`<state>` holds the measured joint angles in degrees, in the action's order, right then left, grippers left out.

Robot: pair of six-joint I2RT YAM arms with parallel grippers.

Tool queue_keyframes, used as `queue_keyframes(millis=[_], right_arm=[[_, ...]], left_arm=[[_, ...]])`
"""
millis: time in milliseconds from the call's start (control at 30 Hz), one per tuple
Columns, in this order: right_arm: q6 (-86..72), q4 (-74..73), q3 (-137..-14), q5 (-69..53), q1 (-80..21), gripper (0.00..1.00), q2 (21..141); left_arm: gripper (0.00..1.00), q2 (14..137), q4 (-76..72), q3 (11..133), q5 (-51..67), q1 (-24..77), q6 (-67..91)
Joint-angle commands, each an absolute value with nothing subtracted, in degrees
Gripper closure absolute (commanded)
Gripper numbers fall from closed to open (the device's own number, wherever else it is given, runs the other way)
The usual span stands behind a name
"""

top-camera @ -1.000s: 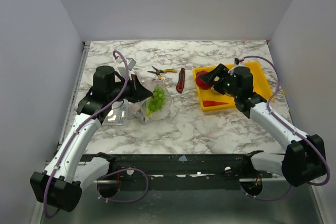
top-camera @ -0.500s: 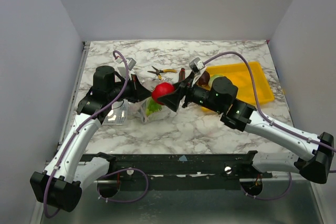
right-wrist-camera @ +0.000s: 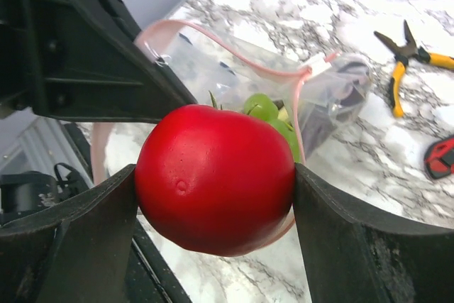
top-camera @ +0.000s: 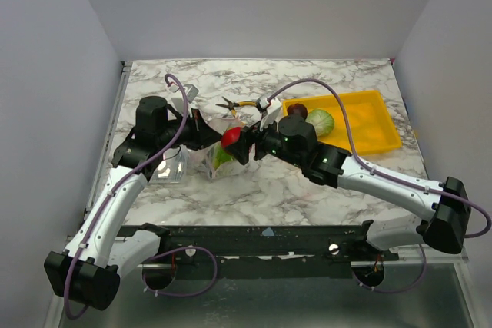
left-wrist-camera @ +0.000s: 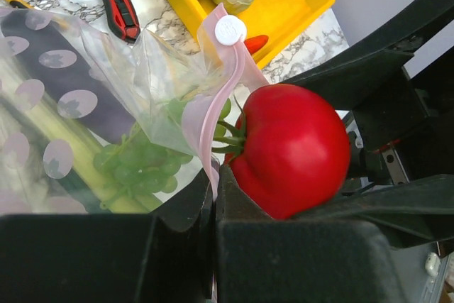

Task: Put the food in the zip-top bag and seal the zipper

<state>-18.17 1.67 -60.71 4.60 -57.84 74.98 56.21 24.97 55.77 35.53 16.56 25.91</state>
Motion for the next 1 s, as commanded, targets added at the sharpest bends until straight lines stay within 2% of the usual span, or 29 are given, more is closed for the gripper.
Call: queue_keyframes(millis=[0,133,567,667,833,967], right_arm=[[-18.66,-3.33,-64.72,9.58,-58.36,0.3,76.68],[-20.48,-7.58,-68.36,9.58,-58.41,0.21,78.92],[-23.62,-11.3,-71.81,7.77,-58.36,0.04,77.0],[-24.28,-12.02,-73.09,7.21,-58.36,0.04,78.24],[-26.74,-17.15,-75.24,14.3,-57.82,0.04,77.83],[-28.71,-19.3,-73.74,13.01,-56.3,0.26,75.97]], left_arm=[[1.0,55.45,22.86,55.81,36.33,16.26,25.66],[1.0,55.42,22.86,55.81,36.38,16.26,25.66],[1.0,55.31,22.82,55.81,36.57,16.26,25.74],[1.0,55.29,22.68,55.8,36.77,16.26,25.84],[1.0,55.11,22.91,55.77,36.31,16.26,25.66],[1.0,55.17,22.86,55.81,36.64,16.26,25.66]])
